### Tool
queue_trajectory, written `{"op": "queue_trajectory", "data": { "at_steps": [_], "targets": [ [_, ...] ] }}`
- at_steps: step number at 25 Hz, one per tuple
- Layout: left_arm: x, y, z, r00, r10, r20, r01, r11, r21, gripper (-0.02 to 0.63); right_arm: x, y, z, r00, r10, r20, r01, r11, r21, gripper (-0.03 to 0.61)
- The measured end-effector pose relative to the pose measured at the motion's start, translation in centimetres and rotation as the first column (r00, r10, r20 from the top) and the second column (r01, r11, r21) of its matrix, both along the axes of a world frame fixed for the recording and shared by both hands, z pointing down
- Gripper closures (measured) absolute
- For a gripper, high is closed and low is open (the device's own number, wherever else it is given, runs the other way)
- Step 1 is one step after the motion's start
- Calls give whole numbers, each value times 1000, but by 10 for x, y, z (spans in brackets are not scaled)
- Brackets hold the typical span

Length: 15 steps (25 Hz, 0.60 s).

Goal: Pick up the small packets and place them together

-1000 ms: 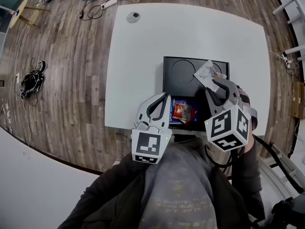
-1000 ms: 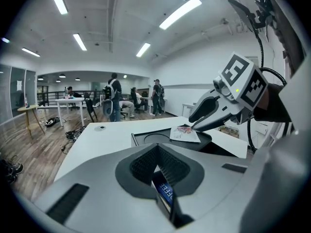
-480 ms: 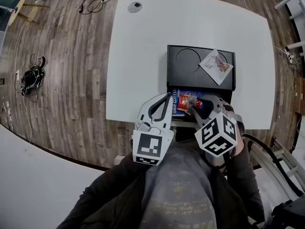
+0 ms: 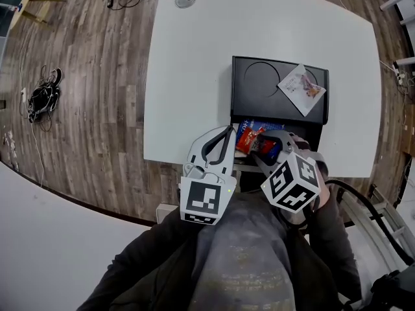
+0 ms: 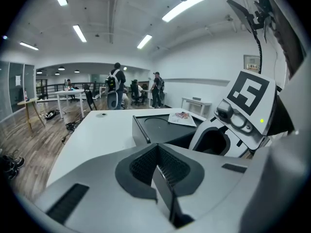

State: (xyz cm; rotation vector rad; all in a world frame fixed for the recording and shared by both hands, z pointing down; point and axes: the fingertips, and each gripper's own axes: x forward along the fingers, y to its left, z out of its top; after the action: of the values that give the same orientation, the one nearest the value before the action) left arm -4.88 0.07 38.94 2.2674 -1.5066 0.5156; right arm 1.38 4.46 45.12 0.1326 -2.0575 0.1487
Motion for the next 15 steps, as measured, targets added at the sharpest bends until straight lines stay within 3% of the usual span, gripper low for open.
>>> {"op": "queue_trajectory", "data": {
  "at_steps": [9, 15],
  "targets": [
    [-3, -3, 4, 1000, -8, -5, 8, 1000, -10, 611, -9, -4, -5, 999, 35, 31, -34, 998, -44, 375],
    [-8, -7, 4, 1000, -15, -7, 15, 1000, -14, 611, -12, -7, 7, 999, 52, -12, -52, 998, -45, 370]
  ]
}}
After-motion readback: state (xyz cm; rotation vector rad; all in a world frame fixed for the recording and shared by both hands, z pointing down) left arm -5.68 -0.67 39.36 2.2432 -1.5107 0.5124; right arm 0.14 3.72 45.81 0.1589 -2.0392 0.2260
